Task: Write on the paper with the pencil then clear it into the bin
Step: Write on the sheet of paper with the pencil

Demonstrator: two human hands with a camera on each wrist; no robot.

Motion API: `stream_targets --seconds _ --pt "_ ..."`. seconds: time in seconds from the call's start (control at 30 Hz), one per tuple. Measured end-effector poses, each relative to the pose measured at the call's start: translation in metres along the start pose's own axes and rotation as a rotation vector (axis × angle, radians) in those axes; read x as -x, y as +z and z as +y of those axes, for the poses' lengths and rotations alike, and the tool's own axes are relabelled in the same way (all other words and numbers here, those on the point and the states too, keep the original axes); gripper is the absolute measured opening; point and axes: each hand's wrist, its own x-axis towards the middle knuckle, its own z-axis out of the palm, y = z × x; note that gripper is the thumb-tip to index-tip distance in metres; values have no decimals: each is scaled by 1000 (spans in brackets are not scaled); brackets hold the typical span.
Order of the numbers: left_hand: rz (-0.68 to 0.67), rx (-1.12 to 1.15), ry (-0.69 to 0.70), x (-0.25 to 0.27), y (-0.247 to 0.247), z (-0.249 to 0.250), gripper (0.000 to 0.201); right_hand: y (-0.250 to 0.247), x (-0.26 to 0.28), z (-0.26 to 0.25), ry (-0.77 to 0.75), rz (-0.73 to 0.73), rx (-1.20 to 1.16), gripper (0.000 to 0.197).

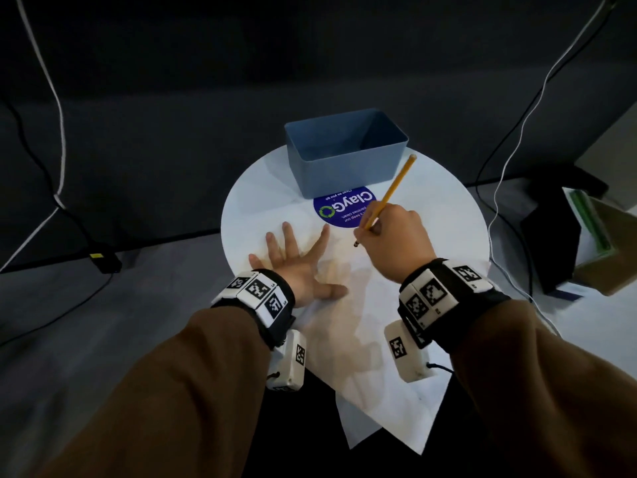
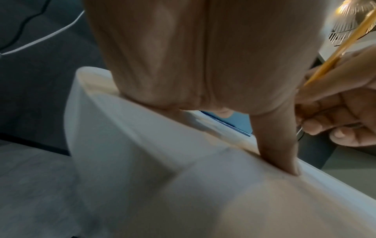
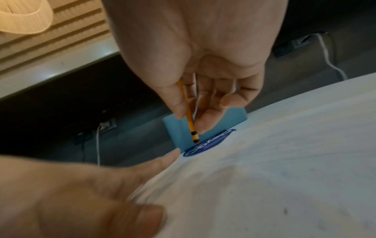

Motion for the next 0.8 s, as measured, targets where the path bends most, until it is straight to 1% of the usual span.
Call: stream_targets --seconds 0.07,0.13,0.2,0.27,0.33,0.4,0.53,0.63,0.73,0.8 --pt "13 28 19 0 1 -2 115 -8 -3 7 152 2 -100 15" --pt "15 56 37 -2 2 -4 112 -16 -2 14 300 -87 -216 16" --pt "9 66 54 -2 1 -5 107 -17 0 19 382 -164 -299 16" --pt "3 75 67 -1 1 -6 101 -12 0 22 413 -182 -343 16" --pt "1 79 68 0 1 -7 96 -5 -2 23 398 -177 -352 16" --pt "1 75 66 0 2 -8 95 -1 -4 20 338 -175 -330 18" --pt "6 48 56 -1 4 -5 101 1 -6 14 161 -186 -251 17" --pt "9 26 36 -3 6 -3 104 5 -8 17 111 -180 -245 16" --pt "13 41 27 -5 8 -3 108 8 -8 20 72 -117 -191 12" --pt "18 29 20 -5 9 -3 112 9 -6 18 27 -102 -141 11"
